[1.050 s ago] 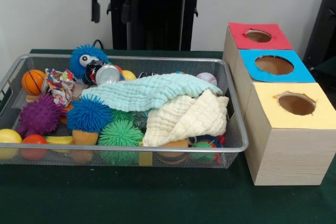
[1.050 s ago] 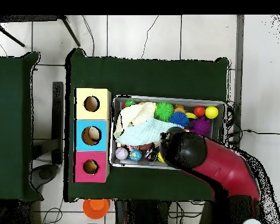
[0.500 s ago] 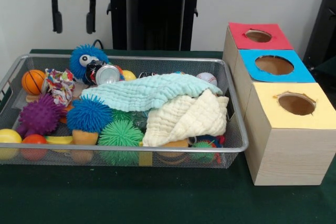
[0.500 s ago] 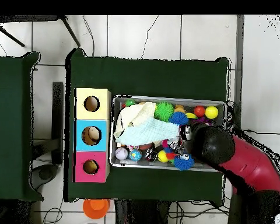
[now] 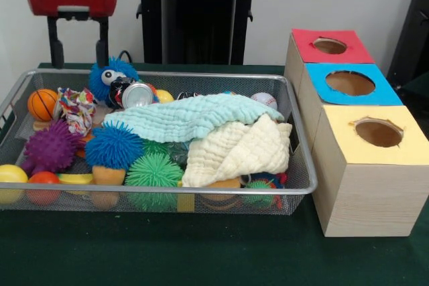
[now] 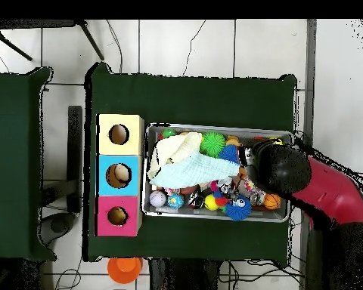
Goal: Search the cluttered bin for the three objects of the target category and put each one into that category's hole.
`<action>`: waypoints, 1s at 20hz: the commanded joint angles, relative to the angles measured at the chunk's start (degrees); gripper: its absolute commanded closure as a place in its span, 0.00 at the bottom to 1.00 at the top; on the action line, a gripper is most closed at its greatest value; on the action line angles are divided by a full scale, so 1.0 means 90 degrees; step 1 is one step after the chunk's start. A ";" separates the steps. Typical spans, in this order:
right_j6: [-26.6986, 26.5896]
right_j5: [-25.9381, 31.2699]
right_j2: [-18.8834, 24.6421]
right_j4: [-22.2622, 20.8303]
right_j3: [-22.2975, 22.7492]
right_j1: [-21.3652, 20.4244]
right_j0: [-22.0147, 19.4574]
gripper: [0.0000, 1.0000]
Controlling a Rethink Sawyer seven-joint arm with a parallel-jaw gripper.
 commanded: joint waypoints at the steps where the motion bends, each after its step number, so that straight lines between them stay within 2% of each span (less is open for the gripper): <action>1: -0.0617 -0.0174 0.1072 -0.0503 -0.0472 0.0736 -0.0370 0.00; 6: -0.0547 -0.0209 0.1306 -0.0722 -0.0701 0.1057 -0.0499 0.00; 20: -0.0258 -0.0541 0.1451 -0.1391 -0.1023 0.1837 -0.0570 0.00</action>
